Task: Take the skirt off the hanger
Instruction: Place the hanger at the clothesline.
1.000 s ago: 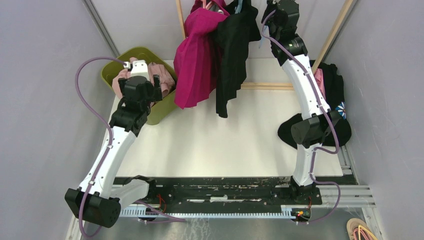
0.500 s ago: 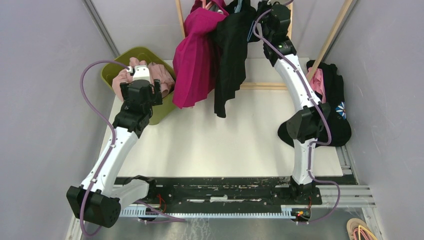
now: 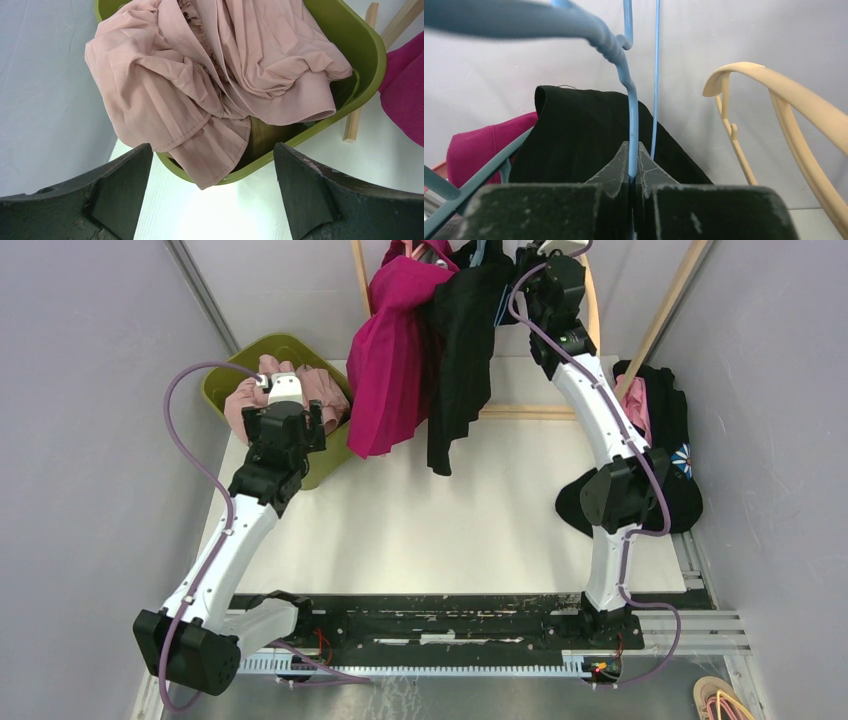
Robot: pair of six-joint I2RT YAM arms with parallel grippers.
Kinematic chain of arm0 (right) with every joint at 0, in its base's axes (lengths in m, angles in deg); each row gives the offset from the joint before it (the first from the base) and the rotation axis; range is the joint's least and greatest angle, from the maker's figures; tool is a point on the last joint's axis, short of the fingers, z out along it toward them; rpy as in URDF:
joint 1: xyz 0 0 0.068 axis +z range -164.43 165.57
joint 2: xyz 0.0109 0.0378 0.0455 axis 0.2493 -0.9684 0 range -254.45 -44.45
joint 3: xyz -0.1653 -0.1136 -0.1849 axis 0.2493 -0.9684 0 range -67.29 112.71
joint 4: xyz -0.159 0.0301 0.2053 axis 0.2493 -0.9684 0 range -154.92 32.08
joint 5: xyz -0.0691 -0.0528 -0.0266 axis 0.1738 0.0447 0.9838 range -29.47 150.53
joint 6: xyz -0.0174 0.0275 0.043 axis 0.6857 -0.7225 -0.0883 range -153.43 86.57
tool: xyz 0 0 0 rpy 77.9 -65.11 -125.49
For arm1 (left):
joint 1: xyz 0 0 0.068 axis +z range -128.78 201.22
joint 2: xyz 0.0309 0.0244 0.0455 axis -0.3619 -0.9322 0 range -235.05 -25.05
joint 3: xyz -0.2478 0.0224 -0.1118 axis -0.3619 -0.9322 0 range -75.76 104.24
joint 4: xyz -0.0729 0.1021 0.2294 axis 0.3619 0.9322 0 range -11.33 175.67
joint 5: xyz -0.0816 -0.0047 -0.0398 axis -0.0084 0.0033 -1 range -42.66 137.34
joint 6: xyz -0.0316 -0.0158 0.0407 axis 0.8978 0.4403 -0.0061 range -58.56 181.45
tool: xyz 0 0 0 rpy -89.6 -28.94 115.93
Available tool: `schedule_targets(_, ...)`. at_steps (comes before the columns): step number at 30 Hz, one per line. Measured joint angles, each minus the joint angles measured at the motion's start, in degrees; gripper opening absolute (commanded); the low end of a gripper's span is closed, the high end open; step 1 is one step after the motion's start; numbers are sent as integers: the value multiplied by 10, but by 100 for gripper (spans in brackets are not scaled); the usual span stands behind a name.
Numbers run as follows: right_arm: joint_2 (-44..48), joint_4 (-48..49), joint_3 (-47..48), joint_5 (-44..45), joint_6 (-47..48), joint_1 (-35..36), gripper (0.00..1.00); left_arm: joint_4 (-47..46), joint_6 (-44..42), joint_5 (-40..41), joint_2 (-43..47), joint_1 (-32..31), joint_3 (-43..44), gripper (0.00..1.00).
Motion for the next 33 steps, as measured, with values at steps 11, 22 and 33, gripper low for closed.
schedule_targets(11,42,5,-66,-1,12,0,1,0,0,4,1,-4,0,97)
schedule_targets(22,66,-29,-86,0,26,0,1,-2,0,4,4,-6,-3,97)
schedule_targets(33,0,-127,90,13,21,0,1,2,-4,10,16,-6,-3,97)
